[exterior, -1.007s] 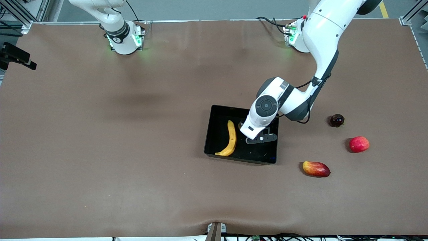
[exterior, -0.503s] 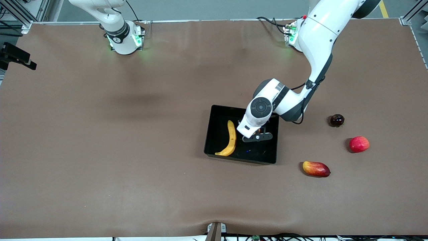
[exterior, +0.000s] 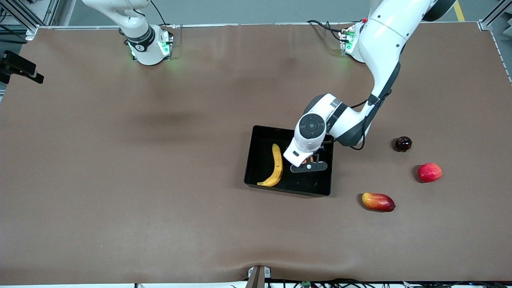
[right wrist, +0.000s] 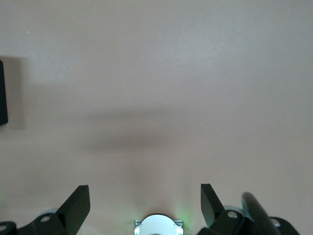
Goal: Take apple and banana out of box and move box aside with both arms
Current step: 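Carry the apple out of the box and lower it beside the mango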
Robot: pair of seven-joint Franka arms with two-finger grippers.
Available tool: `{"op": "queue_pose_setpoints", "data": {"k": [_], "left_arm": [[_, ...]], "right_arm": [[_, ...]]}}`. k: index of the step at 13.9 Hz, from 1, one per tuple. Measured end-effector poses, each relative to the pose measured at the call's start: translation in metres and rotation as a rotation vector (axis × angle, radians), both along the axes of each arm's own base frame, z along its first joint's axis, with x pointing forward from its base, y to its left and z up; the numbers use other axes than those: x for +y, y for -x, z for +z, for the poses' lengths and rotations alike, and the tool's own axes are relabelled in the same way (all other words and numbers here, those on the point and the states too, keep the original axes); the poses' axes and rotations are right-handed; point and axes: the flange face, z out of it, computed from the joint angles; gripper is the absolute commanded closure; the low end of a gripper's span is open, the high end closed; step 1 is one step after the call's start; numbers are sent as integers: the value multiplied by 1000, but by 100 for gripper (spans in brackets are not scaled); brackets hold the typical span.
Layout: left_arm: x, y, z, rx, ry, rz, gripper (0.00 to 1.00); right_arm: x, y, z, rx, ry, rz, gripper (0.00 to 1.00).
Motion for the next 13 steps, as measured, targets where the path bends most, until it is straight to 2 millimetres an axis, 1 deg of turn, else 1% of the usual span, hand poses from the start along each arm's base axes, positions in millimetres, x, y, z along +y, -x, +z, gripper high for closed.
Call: {"op": "queue_pose_setpoints", "data": {"k": [1,4,5,6,7,8,10,12,13], "left_arm": [[1,-5,19,-20,3,6,100],[11,-18,84,-64,-12,31,100],[20,-23,104,-76,-18,48,100],[34,-30,118,-87,-20,72,100],[52,-38,128,-94,-23,98,100],[73,-46,132,-92,-30,114,100],[124,-64,130,-67,-45,115,100],[178,-77,119,-36,-55,113,100],[200,-80,111,-18,-62,114,100]], "right_arm": [[0,0,0,0,0,0,0],[0,0,0,0,0,0,0],[0,0,0,0,0,0,0],[0,0,0,0,0,0,0],[0,0,0,0,0,-1,0],[0,0,0,0,0,0,0],[0,0,0,0,0,-1,0],[0,0,0,0,0,-1,0],[0,0,0,0,0,-1,0]]}}
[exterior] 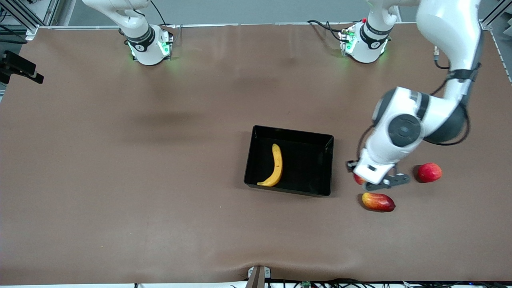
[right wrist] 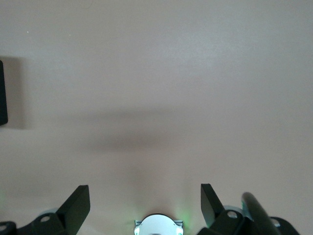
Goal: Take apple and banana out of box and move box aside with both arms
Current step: 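Carry the apple out of the box and lower it beside the mango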
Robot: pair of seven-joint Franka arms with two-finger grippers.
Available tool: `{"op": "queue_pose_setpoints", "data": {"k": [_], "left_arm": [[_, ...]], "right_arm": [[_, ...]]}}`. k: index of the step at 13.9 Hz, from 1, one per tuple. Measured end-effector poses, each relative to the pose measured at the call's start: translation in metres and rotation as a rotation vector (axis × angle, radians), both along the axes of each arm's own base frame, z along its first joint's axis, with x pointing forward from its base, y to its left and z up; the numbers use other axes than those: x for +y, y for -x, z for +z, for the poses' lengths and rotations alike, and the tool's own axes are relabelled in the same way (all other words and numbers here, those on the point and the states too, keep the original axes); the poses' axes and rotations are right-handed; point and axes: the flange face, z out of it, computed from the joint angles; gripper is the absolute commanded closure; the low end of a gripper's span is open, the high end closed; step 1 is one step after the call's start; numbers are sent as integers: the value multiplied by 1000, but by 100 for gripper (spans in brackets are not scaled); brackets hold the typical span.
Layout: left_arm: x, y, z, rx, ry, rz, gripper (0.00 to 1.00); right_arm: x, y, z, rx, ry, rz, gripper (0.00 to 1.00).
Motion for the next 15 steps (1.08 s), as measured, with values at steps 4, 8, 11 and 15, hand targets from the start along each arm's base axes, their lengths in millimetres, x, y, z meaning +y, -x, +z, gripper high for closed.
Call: {"op": "queue_pose_setpoints", "data": {"k": [4,8,11,15], "left_arm": [[71,0,-41,83,-13,5,100],[120,15,-119,98,43,-6,100],[122,23,-148,92,69,-4,82],[118,22,-149,88,73,-11,0]], "right_arm": [[0,0,0,0,0,0,0],[0,0,0,0,0,-1,0],[-1,0,0,1,0,-2,0],[-1,0,0,1,0,-3,0]]}}
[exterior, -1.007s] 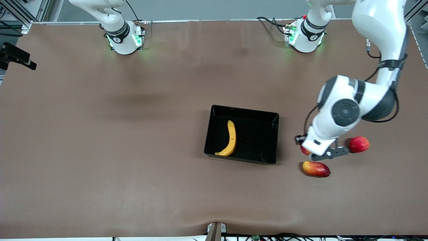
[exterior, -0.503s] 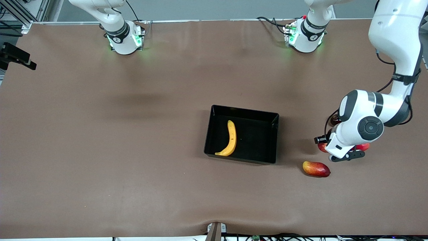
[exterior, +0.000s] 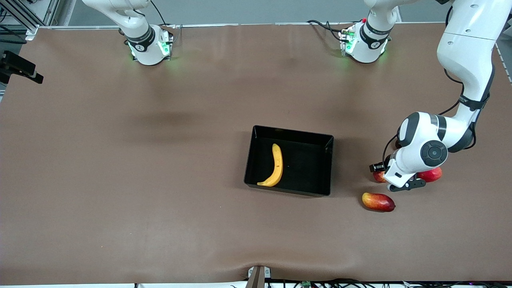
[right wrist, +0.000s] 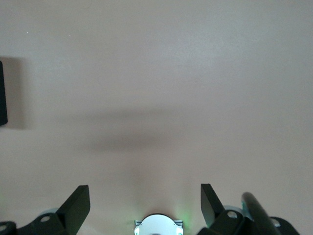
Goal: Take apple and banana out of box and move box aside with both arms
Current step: 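Carry the apple out of the box and lower it beside the mango, then open the left gripper and move it back over the box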
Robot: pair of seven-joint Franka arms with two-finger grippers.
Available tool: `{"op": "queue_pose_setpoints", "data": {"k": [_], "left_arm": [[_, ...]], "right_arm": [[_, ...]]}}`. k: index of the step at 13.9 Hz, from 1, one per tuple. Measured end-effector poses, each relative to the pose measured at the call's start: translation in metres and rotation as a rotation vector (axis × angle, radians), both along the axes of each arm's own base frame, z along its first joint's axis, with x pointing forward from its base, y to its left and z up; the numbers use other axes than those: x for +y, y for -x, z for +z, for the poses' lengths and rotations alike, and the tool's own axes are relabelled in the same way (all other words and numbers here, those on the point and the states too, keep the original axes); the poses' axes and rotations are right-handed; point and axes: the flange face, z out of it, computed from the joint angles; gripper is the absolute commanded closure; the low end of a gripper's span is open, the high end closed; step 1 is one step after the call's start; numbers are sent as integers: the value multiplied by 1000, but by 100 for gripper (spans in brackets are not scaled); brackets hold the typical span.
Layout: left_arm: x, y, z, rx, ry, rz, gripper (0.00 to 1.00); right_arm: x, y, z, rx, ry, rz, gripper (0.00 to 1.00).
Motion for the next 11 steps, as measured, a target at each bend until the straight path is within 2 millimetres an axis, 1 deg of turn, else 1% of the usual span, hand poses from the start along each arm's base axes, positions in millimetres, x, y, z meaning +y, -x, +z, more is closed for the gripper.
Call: {"op": "queue_pose_setpoints", "data": {"k": [1,2,3,4,6,8,9,10,11], "left_arm": [[-2,-2,4,-12,2,-1,0],[-4,-6,13,-32,4,-2,0],[-9,-11,29,-57,5,-7,0],[-16,-15,50,-75,1,-12,0],[-34,-19,100,-91,-13,-22,0],[-61,-20,149,-99,-22,-7,0],[-79,-19,168,-101,-21,1,0],[-100,-18,182,-109,-15,9,0],[-125,-14,190,-117,-11,20,0]], "right_arm": [[0,0,0,0,0,0,0],[0,0,0,0,0,0,0],[0,0,0,0,0,0,0],[0,0,0,0,0,0,0],[0,0,0,0,0,-1,0],[0,0,0,0,0,-1,0],[0,0,0,0,0,-1,0],[0,0,0,0,0,-1,0],[-1,0,0,0,0,-1,0]]}}
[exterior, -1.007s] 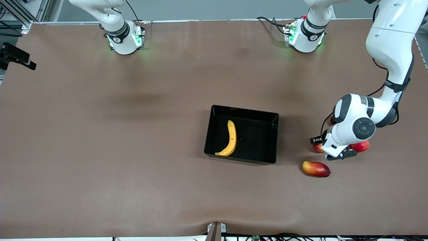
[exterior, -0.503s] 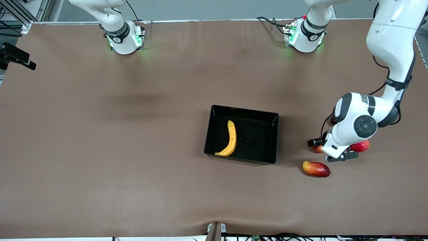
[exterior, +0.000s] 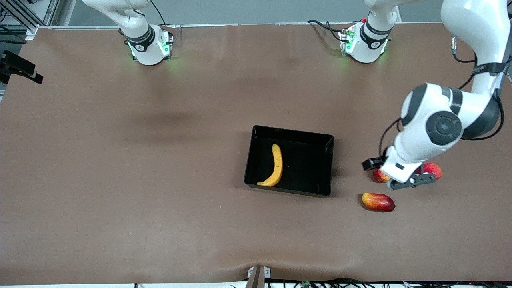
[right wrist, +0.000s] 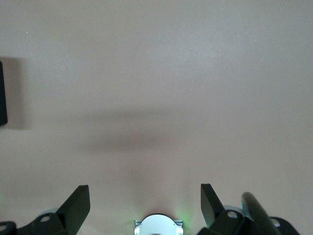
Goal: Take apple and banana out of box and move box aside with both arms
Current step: 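Open the left gripper and move it back over the box, then grasp the yellow banana with the left gripper while the right gripper approaches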
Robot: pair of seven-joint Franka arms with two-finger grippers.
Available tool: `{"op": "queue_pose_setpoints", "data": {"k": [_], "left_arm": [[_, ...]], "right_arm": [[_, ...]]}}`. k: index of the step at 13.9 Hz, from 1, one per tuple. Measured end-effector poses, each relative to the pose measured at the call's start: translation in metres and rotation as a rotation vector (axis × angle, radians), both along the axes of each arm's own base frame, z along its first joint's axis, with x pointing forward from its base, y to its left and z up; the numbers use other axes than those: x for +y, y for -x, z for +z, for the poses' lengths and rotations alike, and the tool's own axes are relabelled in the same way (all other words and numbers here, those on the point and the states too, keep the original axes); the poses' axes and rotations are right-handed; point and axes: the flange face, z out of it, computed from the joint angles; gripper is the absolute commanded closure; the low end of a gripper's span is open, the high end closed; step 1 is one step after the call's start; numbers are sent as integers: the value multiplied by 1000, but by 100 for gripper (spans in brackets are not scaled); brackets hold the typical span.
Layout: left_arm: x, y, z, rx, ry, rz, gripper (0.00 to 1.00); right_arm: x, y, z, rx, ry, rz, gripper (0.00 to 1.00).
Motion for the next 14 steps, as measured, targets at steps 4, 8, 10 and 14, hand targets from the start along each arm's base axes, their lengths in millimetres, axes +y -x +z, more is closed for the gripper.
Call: {"op": "queue_pose_setpoints", "data": {"k": [4,8,10,14], "left_arm": [[-127,35,-10,2,19,-6,0],[-214,48,-52,31,57,-94,0],[-239,50,-79,19,71,-136,0],[-259,54,-121,28,82,-205,0]], "right_arm": [[0,0,0,-1,-1,-1,0],[-1,0,0,-1,-4,-2,0],[-4,-1,-2,1,-4,-8,0],[-8,-8,-10,11,-8,-17,0]]}}
